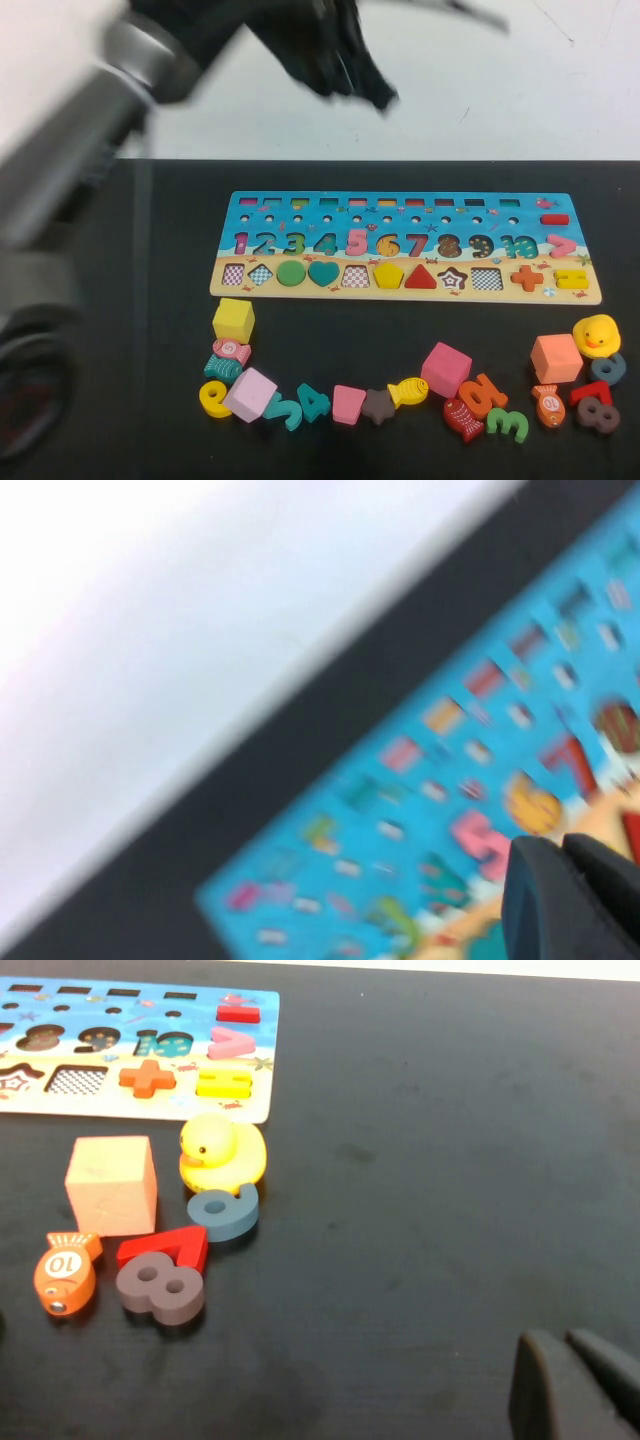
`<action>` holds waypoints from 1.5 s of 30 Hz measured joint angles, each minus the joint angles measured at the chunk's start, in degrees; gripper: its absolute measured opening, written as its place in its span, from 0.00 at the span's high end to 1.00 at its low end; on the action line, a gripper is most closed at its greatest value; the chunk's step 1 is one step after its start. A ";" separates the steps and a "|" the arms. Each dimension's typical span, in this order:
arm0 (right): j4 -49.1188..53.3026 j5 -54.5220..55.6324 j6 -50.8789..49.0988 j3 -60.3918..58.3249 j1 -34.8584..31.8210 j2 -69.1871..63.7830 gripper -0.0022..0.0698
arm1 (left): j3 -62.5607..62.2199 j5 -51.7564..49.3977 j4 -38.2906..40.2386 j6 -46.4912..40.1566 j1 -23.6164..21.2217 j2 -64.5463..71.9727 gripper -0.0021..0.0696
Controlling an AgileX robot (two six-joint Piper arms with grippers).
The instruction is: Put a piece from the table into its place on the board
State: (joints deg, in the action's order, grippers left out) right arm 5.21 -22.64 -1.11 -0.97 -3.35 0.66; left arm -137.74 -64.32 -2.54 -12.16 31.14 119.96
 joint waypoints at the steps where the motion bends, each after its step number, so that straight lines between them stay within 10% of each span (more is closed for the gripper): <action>1: 0.00 0.00 0.00 0.00 0.00 0.00 0.94 | 0.00 0.00 -1.05 0.22 0.00 -2.08 0.97; 18: 0.00 0.00 0.00 0.00 0.00 0.00 0.94 | 5.99 -5.82 -6.08 2.07 0.00 -29.04 0.97; 35: 0.00 0.00 0.00 0.00 0.00 0.00 0.94 | 78.80 28.34 -11.54 11.47 0.00 -70.36 0.97; 45: 0.00 0.00 0.00 0.00 0.00 0.00 0.94 | 96.22 31.62 -11.55 12.16 0.00 -75.96 0.97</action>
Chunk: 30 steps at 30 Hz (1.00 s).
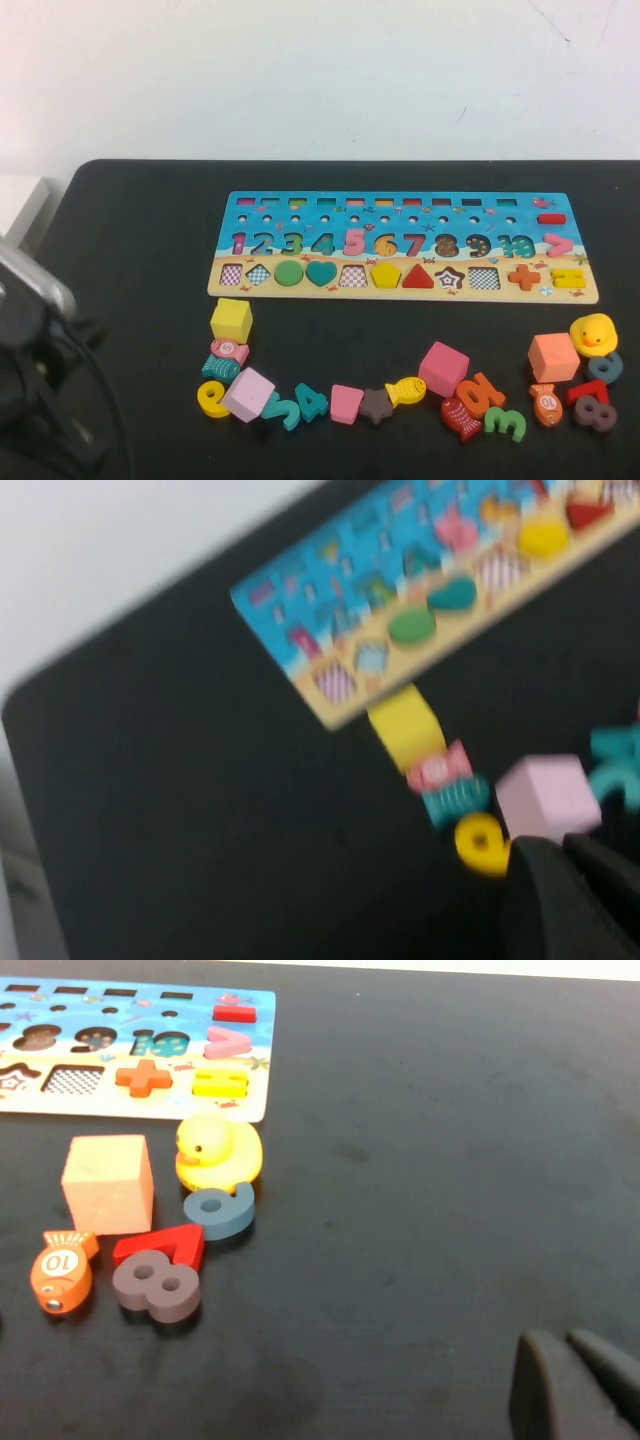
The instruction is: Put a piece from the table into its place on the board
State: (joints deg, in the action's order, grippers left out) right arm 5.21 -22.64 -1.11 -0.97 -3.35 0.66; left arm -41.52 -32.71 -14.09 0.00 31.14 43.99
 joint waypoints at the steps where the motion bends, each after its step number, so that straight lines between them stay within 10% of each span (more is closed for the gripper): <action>1: 0.00 0.00 0.00 0.00 0.00 0.00 0.94 | 1.03 -0.13 -0.13 0.00 0.00 0.00 0.97; 30: 0.00 0.00 0.00 0.00 0.00 0.00 0.94 | 32.40 6.72 15.62 1.99 -19.88 -38.12 0.97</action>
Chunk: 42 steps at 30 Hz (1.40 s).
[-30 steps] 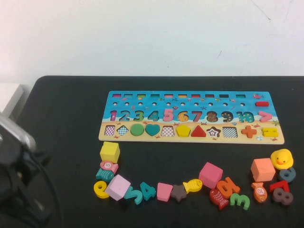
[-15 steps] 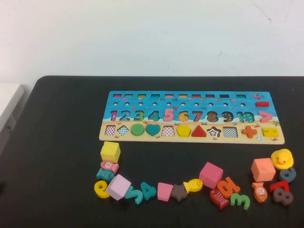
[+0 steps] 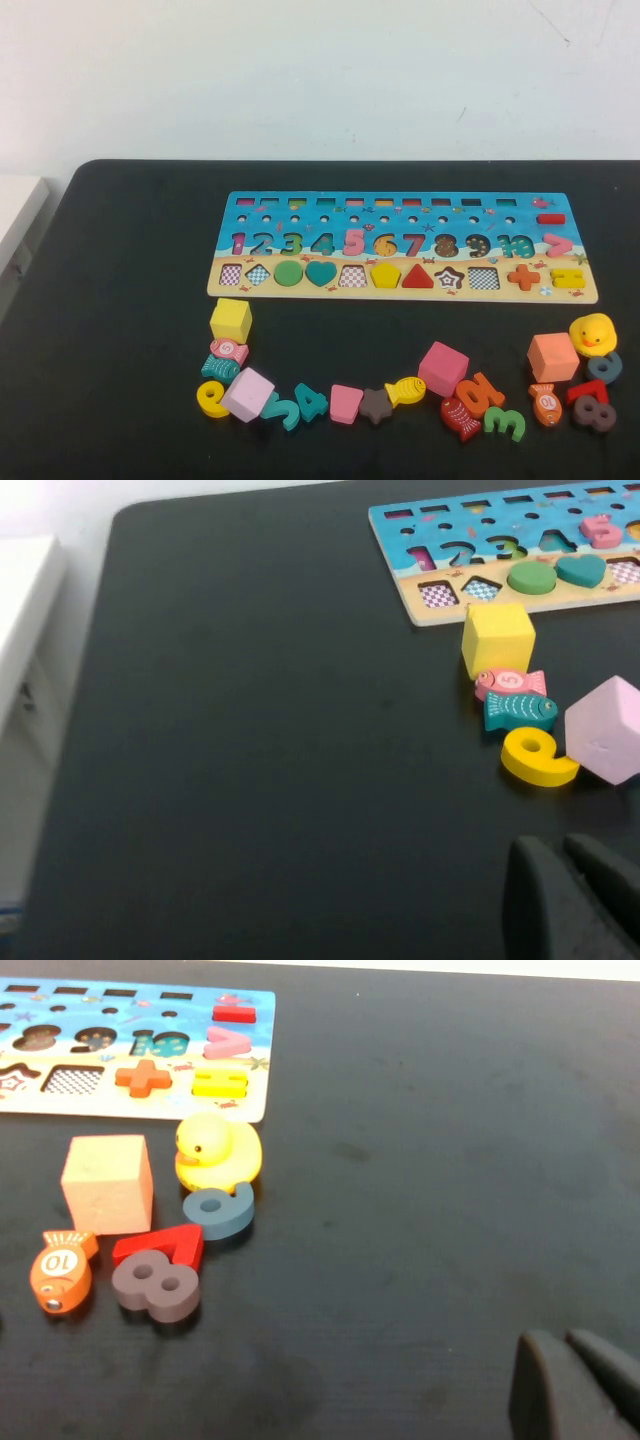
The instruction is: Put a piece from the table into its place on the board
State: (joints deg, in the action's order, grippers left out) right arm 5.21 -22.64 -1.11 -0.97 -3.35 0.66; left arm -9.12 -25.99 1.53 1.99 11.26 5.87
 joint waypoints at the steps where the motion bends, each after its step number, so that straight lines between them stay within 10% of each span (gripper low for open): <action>1: 0.00 0.00 0.00 0.00 0.00 0.00 0.94 | 1.70 2.17 0.13 0.43 -0.10 0.00 0.97; 42: 0.00 0.00 0.00 0.00 0.00 0.00 0.94 | 10.14 8.08 0.70 1.06 -5.09 -6.59 0.97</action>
